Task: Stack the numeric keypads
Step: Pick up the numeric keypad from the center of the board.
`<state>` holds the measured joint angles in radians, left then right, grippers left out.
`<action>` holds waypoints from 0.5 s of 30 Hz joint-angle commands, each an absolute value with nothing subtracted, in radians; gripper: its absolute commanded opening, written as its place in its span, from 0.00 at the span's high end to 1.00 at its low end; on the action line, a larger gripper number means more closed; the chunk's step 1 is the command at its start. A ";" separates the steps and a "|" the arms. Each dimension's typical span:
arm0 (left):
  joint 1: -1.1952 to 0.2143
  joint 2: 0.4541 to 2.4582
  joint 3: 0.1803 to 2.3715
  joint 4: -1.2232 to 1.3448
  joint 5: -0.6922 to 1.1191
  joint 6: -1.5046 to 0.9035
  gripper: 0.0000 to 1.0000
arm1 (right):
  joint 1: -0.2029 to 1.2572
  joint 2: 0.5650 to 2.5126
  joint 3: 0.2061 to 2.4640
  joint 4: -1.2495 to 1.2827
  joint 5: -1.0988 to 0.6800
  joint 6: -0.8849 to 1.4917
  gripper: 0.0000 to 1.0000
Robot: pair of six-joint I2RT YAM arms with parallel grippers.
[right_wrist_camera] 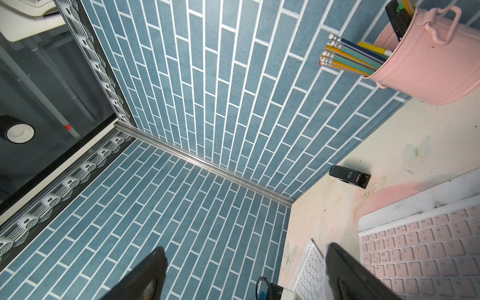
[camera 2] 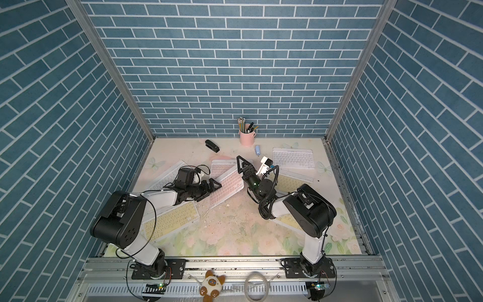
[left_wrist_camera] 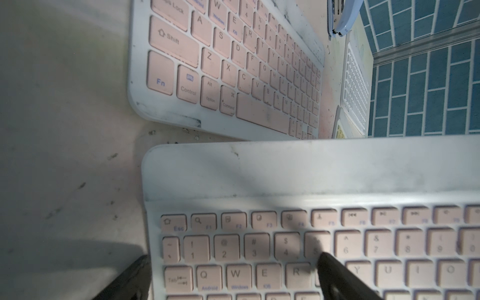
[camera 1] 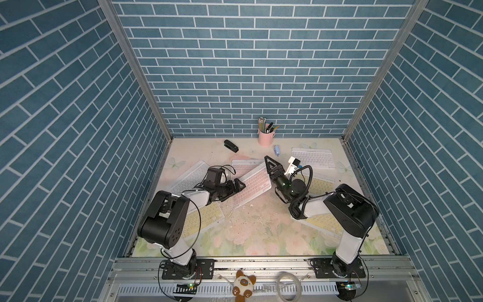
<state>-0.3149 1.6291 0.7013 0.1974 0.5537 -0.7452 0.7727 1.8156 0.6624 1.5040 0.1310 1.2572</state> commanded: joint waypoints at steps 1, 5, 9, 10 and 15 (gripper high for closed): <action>-0.347 1.617 0.702 0.309 0.689 -0.762 0.00 | 0.847 1.861 0.672 1.357 0.047 1.365 0.04; -0.343 1.616 0.702 0.315 0.689 -0.761 0.00 | 0.856 1.860 0.690 1.333 0.047 1.367 0.05; -0.341 1.614 0.678 0.311 0.693 -0.757 0.00 | 0.858 1.841 0.692 1.287 0.048 1.364 0.05; -0.339 1.615 0.679 0.307 0.694 -0.756 0.00 | 0.858 1.833 0.690 1.272 0.050 1.358 0.05; -0.330 1.610 0.677 0.301 0.696 -0.755 0.00 | 0.854 1.762 0.686 1.121 0.054 1.322 0.06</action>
